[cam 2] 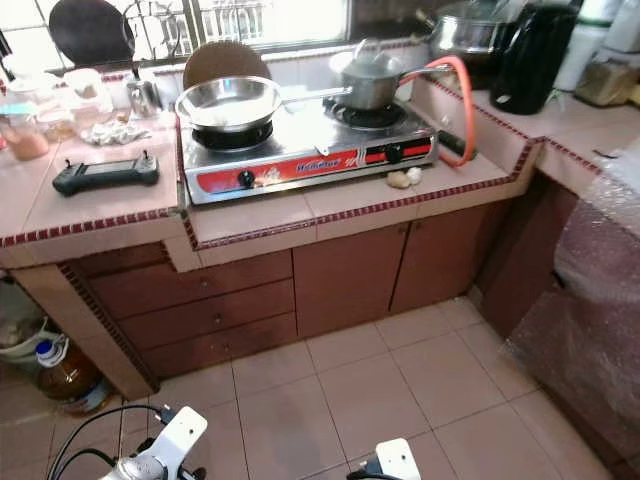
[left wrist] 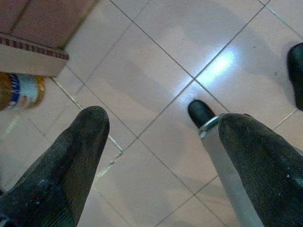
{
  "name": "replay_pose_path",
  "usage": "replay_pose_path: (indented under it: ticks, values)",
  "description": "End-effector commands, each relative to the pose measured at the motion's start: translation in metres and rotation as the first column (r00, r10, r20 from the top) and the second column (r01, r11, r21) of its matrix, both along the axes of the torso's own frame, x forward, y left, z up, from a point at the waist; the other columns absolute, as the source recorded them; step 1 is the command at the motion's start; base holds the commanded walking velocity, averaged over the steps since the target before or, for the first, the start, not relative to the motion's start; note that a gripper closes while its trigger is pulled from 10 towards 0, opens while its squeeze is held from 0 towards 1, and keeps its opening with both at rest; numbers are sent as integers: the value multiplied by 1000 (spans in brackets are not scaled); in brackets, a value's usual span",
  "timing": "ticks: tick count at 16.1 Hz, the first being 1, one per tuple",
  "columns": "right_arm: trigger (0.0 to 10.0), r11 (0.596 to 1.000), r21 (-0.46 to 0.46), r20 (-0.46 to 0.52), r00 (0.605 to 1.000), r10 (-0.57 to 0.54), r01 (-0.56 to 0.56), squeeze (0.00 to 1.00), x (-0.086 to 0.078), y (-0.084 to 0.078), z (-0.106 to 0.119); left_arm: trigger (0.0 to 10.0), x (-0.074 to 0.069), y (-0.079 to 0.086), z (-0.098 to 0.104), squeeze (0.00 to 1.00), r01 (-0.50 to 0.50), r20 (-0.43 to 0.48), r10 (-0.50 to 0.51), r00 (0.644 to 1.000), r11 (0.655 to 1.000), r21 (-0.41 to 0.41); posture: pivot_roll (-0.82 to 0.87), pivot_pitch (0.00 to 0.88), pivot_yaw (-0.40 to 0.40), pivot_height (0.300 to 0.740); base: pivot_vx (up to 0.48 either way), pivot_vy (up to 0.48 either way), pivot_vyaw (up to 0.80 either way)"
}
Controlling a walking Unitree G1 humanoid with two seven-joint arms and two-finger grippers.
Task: Kitchen organization
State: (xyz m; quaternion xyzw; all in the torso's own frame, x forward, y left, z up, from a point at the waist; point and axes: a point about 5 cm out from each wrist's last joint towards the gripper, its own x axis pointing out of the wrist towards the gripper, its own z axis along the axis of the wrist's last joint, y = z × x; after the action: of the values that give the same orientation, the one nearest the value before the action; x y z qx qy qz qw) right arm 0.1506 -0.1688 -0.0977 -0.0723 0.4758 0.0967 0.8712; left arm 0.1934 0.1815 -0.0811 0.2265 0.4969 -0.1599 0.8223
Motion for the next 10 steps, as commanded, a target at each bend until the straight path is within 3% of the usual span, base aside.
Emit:
replay_pose_path:
  ticks: [1,8,10]
  values:
    - [10000,1000,10,15,1000,-4,4,0,4,2,2,10000,-2,1,-1,0,2,-5,-2,1000,1000,-12,53,0,-9,740,0,0,0]
    - [10000,1000,7,12,1000,2,-2,0,4,2,1,10000,-3,0,-1,0,-1,-11,0,1000,1000,-28,54,0,-9,740,0,0,0]
    - [10000,1000,7,12,1000,3,-3,0,4,2,1,10000,-4,-1,-2,0,1,-11,-1,1000,1000,-26,54,0,-9,740,0,-315,0]
